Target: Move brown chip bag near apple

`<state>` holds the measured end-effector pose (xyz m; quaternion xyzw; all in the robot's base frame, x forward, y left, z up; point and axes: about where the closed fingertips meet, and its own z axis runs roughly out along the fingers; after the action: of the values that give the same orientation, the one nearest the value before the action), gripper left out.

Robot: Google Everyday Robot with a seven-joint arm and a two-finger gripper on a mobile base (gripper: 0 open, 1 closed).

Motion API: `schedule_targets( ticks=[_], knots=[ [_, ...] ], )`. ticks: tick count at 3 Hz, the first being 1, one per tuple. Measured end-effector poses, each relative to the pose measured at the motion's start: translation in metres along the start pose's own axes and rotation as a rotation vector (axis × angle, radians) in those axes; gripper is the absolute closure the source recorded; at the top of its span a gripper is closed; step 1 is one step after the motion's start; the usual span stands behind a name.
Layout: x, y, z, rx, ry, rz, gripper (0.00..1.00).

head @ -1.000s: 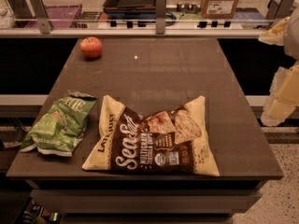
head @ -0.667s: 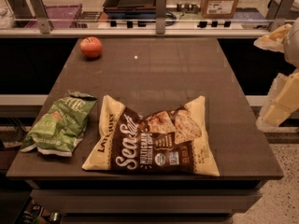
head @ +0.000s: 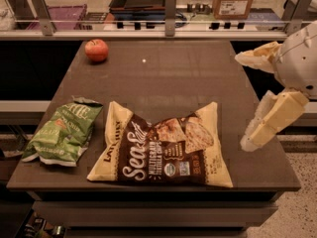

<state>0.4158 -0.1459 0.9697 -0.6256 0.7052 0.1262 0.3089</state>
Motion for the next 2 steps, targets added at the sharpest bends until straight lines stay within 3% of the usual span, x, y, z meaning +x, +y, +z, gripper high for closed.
schedule_targets(
  ticks=[1, 2],
  knots=[
    [-0.021, 0.023, 0.02, 0.002, -0.004, -0.015, 0.0],
    [-0.032, 0.035, 0.043, 0.052, 0.085, -0.031, 0.0]
  ],
)
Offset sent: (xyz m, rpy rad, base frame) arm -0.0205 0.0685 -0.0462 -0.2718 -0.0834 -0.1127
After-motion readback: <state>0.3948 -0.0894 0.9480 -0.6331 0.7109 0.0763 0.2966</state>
